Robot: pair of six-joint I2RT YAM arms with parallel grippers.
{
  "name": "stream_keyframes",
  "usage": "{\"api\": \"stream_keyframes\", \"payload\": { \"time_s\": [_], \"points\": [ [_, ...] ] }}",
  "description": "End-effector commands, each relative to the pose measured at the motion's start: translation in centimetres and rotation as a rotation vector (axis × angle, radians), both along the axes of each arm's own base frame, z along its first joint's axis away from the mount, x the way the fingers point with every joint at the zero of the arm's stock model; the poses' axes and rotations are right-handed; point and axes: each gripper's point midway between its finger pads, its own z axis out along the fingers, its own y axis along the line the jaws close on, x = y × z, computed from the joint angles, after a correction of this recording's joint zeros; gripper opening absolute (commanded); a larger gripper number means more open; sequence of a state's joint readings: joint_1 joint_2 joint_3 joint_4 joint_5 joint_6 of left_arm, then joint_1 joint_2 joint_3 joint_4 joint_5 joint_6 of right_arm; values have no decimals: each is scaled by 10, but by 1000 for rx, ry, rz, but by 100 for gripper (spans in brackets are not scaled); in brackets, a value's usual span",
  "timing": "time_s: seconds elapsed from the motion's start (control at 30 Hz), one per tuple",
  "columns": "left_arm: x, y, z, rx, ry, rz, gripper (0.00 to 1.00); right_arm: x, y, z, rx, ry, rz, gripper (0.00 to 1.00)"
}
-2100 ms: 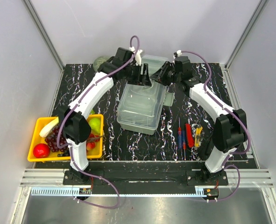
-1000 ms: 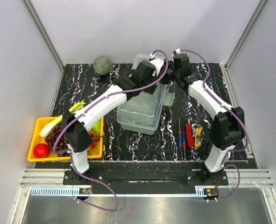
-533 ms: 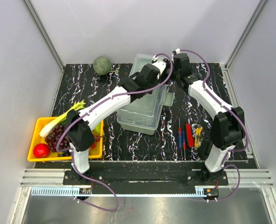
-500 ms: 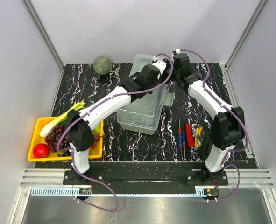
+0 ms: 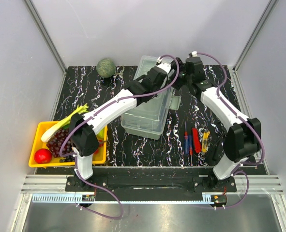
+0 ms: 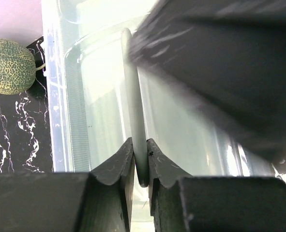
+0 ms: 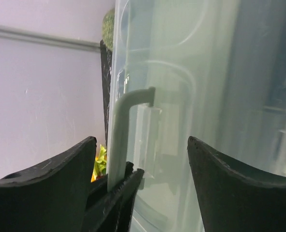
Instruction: Pack the tool kit
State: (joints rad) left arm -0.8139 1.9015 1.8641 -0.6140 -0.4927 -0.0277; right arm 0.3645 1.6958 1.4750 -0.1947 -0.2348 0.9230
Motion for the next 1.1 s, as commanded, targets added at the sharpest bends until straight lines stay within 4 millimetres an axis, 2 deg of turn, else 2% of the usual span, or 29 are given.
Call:
{"api": "stream_keyframes", "payload": {
  "time_s": [0.0,0.13,0.23,0.53,0.7,0.83,0.97,1.07],
  "points": [
    [12,5,20,-46,-39,53,0,-2,-50,23,-29,-51,-159,83],
    [13,11,27,-82,-27,61,0,-12,-86,31,-30,-71,-230,85],
    [12,12,43,-158,-10,63,0,-26,-106,24,-42,-65,-266,85],
    [8,16,109,-338,-47,81,0,-68,-125,-6,-172,-61,-238,85],
    [11,24,131,-466,-33,89,0,-92,-117,-32,-206,-23,-127,83],
    [16,36,135,-558,2,110,0,-111,-110,-57,-220,20,-50,77],
    [14,43,140,-656,43,101,0,-118,-97,-73,-245,50,-3,68],
    [12,48,143,-741,68,91,0,-118,-80,-83,-259,71,33,66]
  ]
}}
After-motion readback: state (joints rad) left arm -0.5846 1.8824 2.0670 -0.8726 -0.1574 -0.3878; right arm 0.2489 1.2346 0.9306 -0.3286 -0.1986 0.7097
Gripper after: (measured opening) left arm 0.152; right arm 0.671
